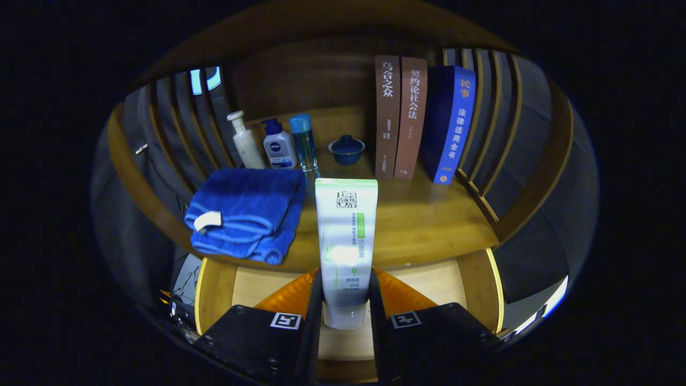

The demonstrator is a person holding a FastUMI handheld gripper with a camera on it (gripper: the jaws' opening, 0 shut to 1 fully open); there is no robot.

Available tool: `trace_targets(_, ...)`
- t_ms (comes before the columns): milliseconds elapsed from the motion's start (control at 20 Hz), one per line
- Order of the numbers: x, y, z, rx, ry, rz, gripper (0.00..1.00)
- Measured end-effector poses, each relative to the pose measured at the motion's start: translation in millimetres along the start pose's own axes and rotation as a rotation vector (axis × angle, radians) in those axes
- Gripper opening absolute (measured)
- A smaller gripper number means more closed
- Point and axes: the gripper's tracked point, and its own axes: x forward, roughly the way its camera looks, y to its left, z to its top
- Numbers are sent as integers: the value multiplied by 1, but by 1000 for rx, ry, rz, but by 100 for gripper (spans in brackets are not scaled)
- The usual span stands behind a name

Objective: Pull open the drawer, take out the items inside it, and place them on the countertop above the cabinet.

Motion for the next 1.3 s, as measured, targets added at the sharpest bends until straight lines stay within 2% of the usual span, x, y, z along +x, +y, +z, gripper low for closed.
trace_targets(250,57,3,34,-2,84,-2,45)
trace_targets(450,98,4,33,-16,208,-32,46)
trace_targets(600,112,5,17,-33,287,-38,46)
trace_targets(800,115,7,24,-18,273,-40,50)
trace_targets(1200,96,-2,34,22,196,-42,95)
trace_targets(1250,91,0,33,25,182,-39,100)
trace_targets(1300,84,2,32,30,164,-31,100)
